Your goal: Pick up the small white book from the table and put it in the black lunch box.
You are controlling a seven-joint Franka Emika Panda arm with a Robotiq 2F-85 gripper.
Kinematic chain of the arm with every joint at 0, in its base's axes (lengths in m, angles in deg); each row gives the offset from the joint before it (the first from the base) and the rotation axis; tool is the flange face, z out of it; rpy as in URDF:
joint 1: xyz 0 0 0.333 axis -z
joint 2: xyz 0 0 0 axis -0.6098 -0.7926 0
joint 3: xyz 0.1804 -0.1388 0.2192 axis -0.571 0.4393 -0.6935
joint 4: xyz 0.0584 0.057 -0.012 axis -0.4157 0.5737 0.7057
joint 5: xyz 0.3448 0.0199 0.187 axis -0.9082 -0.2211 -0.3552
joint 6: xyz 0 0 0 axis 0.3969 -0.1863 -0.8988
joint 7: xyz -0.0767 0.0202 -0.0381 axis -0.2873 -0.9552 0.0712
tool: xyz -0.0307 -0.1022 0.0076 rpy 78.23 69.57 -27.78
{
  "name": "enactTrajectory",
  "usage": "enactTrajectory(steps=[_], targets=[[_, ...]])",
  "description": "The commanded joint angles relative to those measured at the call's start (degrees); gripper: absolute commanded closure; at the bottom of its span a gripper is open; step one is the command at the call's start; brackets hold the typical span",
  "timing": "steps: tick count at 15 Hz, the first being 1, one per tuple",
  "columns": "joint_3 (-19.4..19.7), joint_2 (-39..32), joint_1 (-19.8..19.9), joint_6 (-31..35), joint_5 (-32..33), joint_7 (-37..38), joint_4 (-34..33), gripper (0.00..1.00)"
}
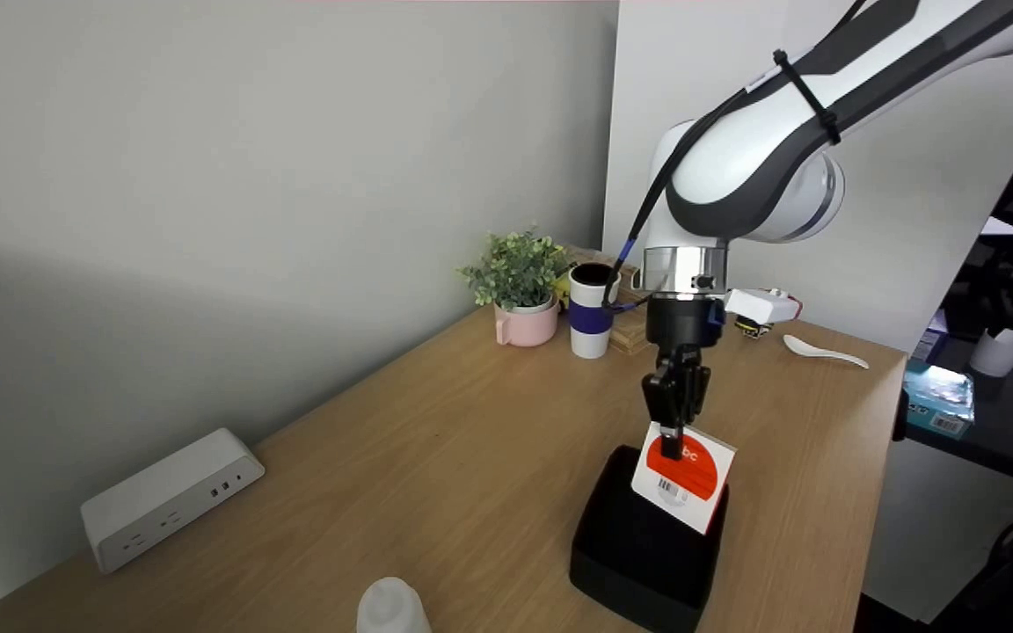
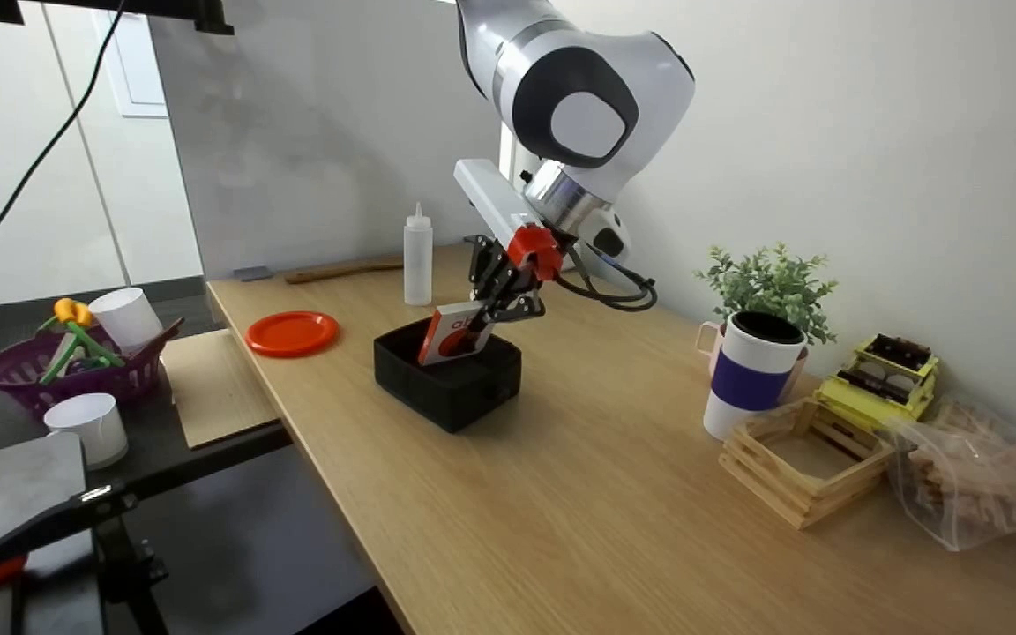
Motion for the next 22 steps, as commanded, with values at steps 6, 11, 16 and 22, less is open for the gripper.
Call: enactTrajectory(steps=[6, 11, 16, 22], targets=[[0.5, -1.8, 0.2, -0.8, 0.6, 2.2, -1.8, 0.96], [1.6, -4.0, 0.4, -1.6, 1.0, 4.9, -3.2, 0.96], [2.0, -5.9, 0.3, -1.8, 1.2, 7.3, -4.9, 0.40], [1.9, -6.8, 0.5, -1.8, 1.1, 7.9, -5.7, 0.01]])
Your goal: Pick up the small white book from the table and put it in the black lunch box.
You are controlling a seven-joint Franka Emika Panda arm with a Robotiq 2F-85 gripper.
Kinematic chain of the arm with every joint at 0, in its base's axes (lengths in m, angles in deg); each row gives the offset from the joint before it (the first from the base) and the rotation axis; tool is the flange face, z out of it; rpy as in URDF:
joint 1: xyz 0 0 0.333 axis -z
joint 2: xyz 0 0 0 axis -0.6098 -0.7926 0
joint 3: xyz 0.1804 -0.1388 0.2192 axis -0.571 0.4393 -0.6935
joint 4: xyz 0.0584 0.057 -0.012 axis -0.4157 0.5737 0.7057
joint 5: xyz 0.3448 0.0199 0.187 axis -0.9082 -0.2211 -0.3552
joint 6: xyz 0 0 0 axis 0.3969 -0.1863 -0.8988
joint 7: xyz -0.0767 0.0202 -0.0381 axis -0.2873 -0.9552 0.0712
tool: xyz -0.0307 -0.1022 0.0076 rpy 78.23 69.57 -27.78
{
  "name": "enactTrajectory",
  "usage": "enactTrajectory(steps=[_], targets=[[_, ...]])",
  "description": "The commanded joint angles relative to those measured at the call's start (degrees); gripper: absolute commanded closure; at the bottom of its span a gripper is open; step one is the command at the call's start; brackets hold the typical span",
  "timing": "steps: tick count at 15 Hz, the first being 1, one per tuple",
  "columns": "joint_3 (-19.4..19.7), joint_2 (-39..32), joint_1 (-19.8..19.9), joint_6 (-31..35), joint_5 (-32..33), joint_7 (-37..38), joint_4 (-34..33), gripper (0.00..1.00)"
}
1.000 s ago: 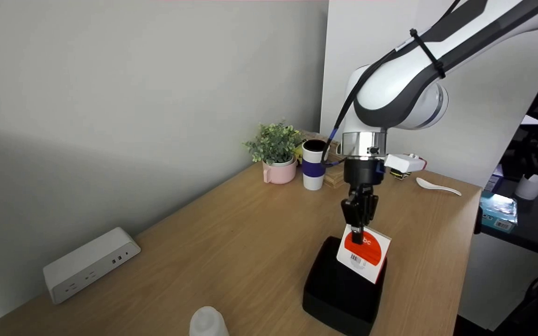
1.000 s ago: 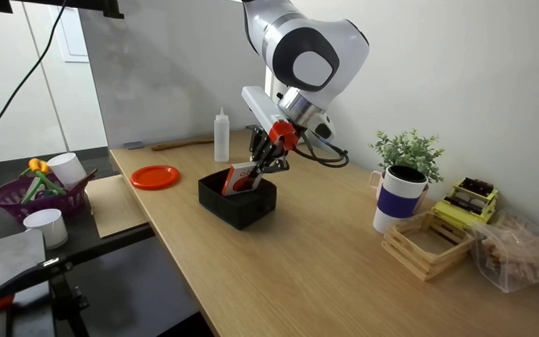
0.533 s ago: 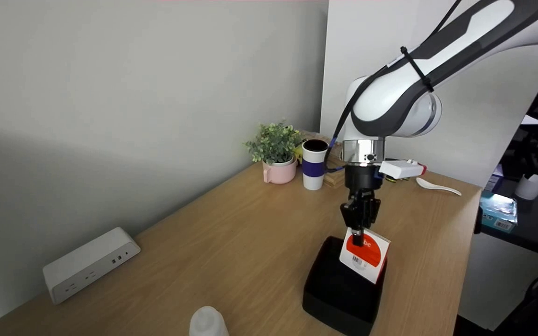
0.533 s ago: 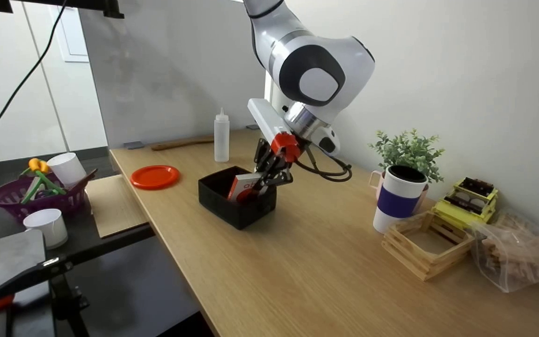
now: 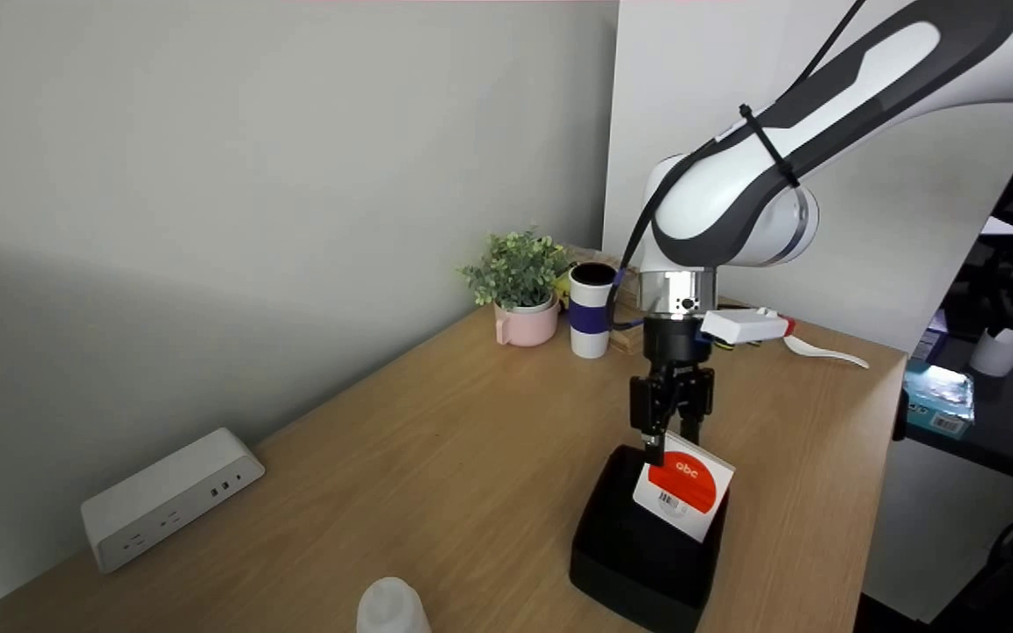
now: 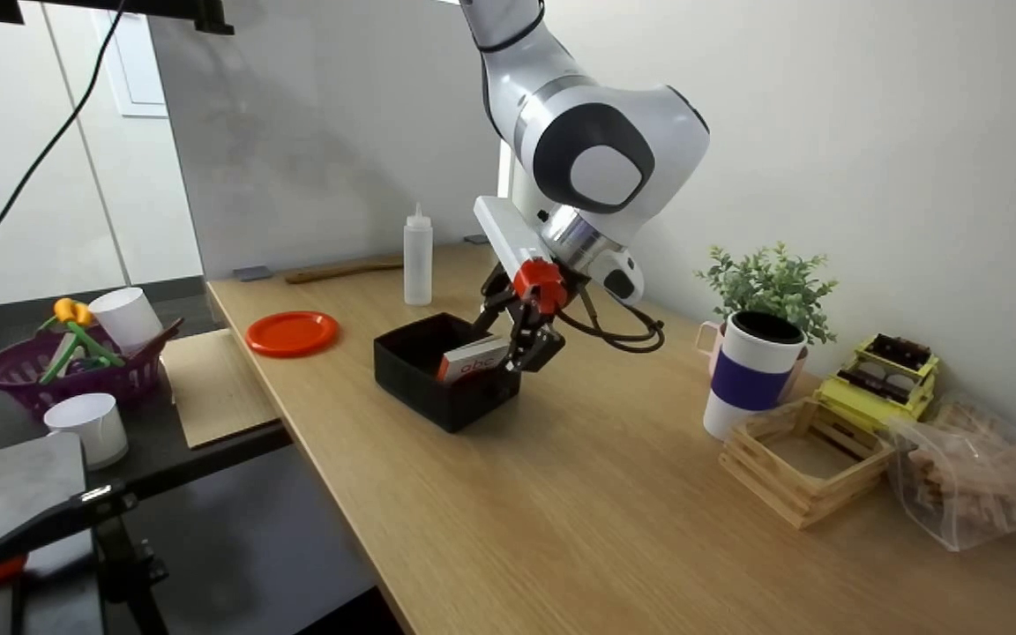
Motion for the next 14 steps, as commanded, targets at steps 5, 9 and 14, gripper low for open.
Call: enactTrajectory(steps=[5, 9, 14], targets=[[0.2, 1.8, -0.3, 1.6, 0.6, 2.0, 1.7, 0.00], [0.3, 8.0, -1.0, 8.7, -0.3, 4.1, 8.9, 0.00], [-0.1, 9.0, -0.8, 9.9, -0.2, 6.4, 9.4, 0.00]])
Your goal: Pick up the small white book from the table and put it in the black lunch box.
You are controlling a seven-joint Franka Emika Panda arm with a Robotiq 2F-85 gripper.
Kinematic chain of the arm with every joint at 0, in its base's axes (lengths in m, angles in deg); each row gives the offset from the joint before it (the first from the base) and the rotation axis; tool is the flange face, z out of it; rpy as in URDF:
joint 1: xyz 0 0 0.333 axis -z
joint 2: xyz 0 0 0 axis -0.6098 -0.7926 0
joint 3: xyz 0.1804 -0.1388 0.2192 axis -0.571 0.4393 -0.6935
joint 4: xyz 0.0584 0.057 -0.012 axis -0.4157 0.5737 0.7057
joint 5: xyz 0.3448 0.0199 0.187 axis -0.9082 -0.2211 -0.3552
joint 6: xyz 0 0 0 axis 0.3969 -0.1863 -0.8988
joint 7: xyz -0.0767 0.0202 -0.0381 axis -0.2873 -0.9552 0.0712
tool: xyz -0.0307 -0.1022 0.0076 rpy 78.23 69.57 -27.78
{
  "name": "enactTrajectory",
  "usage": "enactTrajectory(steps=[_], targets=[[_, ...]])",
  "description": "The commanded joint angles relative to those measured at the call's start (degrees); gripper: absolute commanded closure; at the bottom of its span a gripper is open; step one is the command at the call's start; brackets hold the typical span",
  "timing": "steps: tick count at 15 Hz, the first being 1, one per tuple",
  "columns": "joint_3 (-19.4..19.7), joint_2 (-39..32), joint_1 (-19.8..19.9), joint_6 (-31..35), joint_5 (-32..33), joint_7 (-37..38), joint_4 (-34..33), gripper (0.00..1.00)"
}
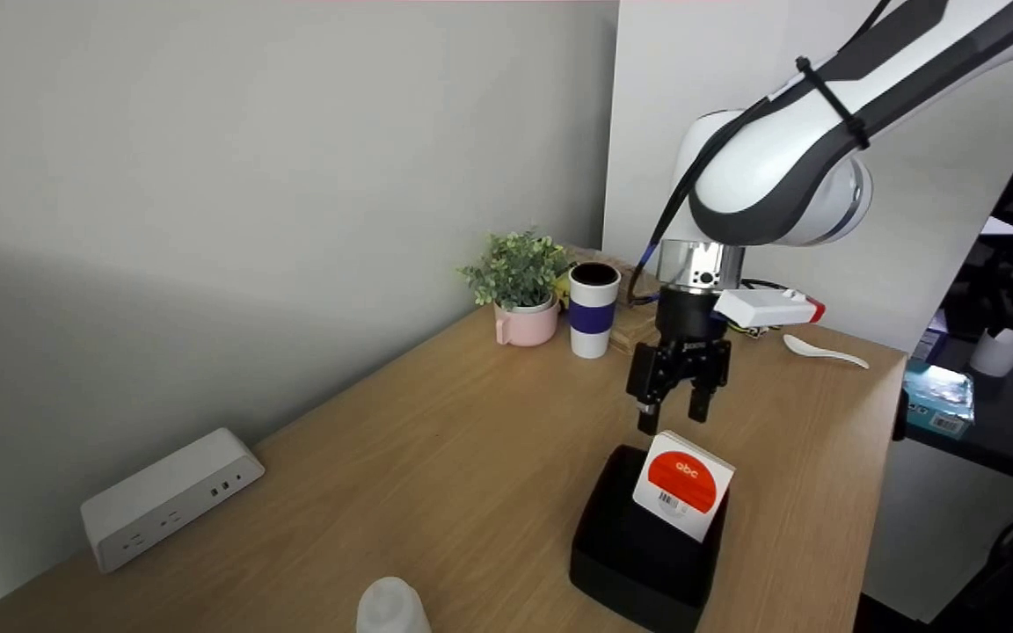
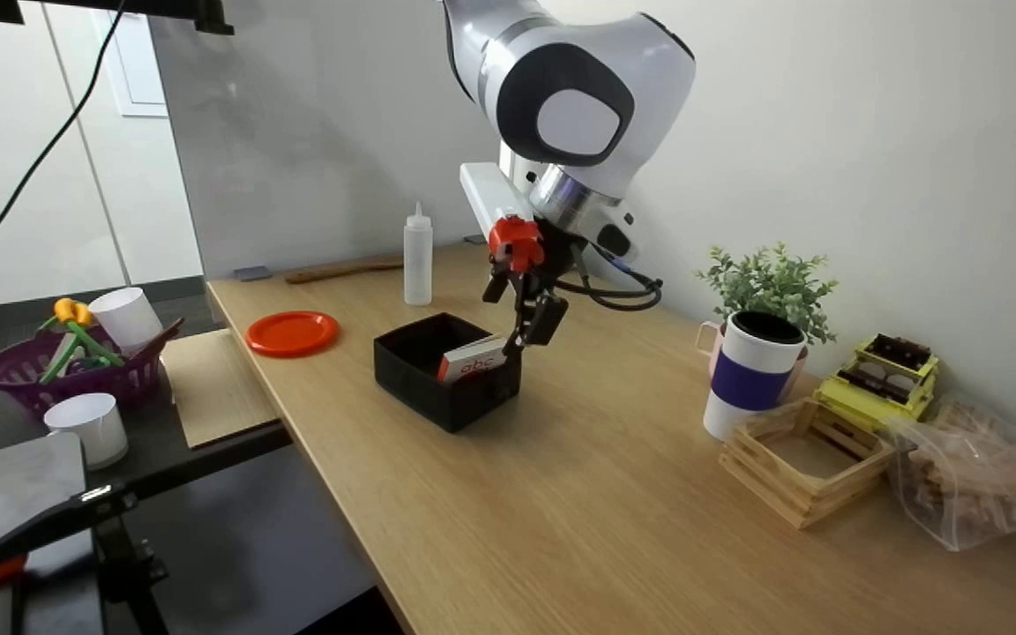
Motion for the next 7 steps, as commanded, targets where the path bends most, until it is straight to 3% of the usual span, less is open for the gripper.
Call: enactTrajectory(steps=[1, 7], targets=[[0.0, 1.0, 0.0, 0.3, 0.1, 0.4, 1.0, 0.00], [0.0, 1.9, -0.1, 0.7, 0.0, 0.5, 2.3, 0.00]])
